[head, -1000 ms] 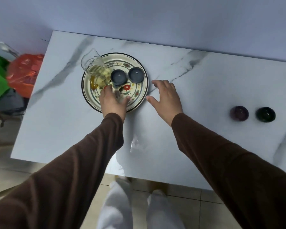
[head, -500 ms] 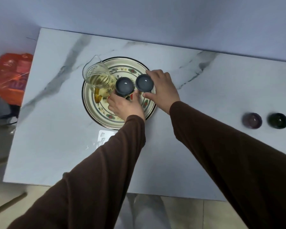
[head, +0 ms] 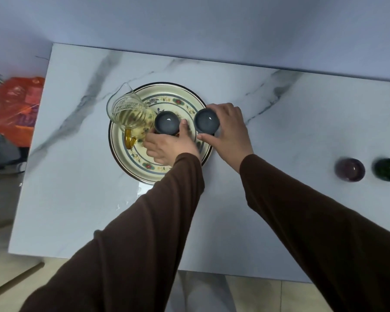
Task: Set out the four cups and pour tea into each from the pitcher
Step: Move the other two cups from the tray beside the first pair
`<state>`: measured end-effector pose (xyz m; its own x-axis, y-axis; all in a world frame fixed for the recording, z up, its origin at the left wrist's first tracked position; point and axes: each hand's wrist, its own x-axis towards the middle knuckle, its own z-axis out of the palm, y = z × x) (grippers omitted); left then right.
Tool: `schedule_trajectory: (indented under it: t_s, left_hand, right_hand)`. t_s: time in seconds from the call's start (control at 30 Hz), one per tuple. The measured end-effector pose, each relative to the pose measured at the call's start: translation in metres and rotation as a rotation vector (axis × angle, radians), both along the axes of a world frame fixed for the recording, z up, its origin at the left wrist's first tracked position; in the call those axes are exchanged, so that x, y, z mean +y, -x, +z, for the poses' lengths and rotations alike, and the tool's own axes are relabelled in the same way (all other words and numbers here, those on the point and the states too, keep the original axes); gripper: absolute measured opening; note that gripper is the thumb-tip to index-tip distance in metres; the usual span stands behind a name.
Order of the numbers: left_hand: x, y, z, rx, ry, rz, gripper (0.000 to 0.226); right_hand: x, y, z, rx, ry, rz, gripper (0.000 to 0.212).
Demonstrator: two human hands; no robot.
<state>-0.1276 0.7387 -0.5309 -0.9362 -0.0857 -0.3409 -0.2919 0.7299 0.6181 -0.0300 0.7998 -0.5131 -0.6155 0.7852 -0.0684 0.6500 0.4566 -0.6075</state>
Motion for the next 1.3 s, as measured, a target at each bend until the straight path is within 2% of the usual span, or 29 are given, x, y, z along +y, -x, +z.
schedule_trajectory:
  t_s: [0.17,0.27,0.5,0.6,1.0,1.3]
  left_hand:
    - [0.002,0.000,-0.002,0.016,0.039,-0.008,0.078]
    - [-0.011,0.000,-0.004,0.054,0.013,-0.105,0.075]
    - [-0.057,-0.030,0.015,0.307,-0.061,-0.663,0.070]
    - [-0.070,-0.055,0.022,0.370,-0.106,-0.825,0.065]
    - [-0.099,-0.243,0.026,0.368,-0.158,-1.163,0.062]
    - [-0.074,-0.314,0.015,0.249,-0.151,-1.318,0.060]
  right_hand:
    - [-0.006,-0.019,0.005,0.030,0.012,-0.051,0.066]
    - [-0.014,-0.032,0.008,0.063,0.051,-0.121,0.066]
    - [-0.043,-0.087,0.022,0.117,0.072,-0.307,0.064]
    - [-0.054,-0.120,0.028,0.142,0.102,-0.379,0.064]
    - [-0.091,-0.337,0.040,0.100,0.103,-0.479,0.065]
    - [-0.073,-0.411,0.028,0.025,0.081,-0.516,0.065]
